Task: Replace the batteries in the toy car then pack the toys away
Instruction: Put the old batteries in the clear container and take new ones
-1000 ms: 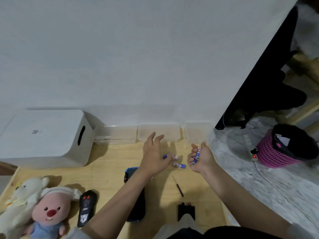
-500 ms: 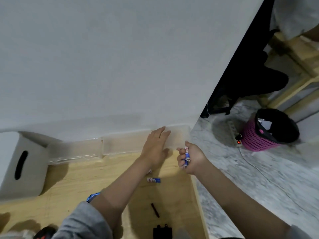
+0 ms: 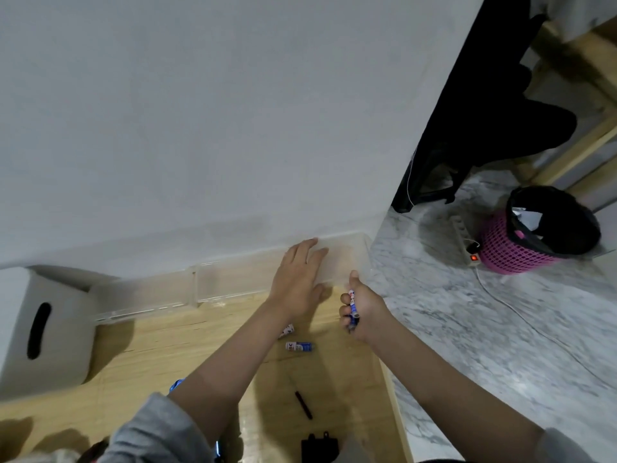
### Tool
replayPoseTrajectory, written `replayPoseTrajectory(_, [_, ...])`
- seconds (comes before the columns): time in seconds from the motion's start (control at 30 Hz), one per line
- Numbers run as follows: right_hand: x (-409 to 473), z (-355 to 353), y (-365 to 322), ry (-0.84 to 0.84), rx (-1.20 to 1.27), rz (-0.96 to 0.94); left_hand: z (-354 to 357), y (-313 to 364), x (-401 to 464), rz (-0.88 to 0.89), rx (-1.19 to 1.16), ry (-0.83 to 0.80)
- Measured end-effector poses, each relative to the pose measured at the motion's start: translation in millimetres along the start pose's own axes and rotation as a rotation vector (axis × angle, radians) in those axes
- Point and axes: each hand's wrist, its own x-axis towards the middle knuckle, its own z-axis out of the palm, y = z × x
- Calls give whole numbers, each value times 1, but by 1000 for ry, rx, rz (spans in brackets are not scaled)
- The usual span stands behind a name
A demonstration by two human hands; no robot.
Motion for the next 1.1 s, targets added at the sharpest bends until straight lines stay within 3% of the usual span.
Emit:
replayPoseTrajectory(0.4, [-20, 3, -17, -3, 24, -121, -5, 8, 0, 6, 84, -15])
replayPoseTrajectory(0.63, [-42, 10, -39, -132, 38, -265, -9, 14, -9, 68, 288, 226])
replayPoseTrajectory(0.93, [-20, 18, -40, -106, 371, -101, -16, 23, -6, -42, 415, 177])
replayPoseTrajectory(1.1, [-6, 25, -46, -85, 357, -115, -21, 28, -1, -105, 436, 146])
